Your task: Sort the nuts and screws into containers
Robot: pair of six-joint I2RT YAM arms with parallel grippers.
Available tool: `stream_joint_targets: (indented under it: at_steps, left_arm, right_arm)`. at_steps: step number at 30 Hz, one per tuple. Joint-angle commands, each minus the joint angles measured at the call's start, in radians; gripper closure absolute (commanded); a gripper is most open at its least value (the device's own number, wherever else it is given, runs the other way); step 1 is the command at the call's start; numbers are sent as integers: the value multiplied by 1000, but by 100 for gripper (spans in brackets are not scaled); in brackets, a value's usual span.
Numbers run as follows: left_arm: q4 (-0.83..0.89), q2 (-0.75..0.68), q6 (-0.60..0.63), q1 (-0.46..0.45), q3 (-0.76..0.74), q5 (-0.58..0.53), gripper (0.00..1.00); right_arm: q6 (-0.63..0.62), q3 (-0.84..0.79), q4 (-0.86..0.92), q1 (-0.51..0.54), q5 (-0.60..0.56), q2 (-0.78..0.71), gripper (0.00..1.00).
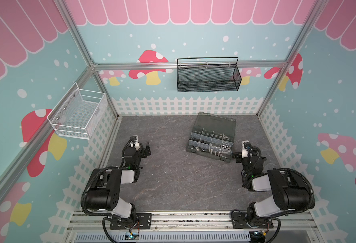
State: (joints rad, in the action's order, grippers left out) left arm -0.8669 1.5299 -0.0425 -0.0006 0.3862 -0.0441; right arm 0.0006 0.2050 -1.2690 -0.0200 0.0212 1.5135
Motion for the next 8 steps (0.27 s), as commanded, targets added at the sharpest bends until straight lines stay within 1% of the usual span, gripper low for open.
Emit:
stream_joint_targets:
  at_steps: [1,8]
  left_arm:
    - [-5,6,4,-1,9,9,0]
    - [-4,5,4,0,10,6,0]
  right_arm:
    - [-17,11,-7,-6,14,7,2]
    - [-16,10,-8,-5,14,7,2]
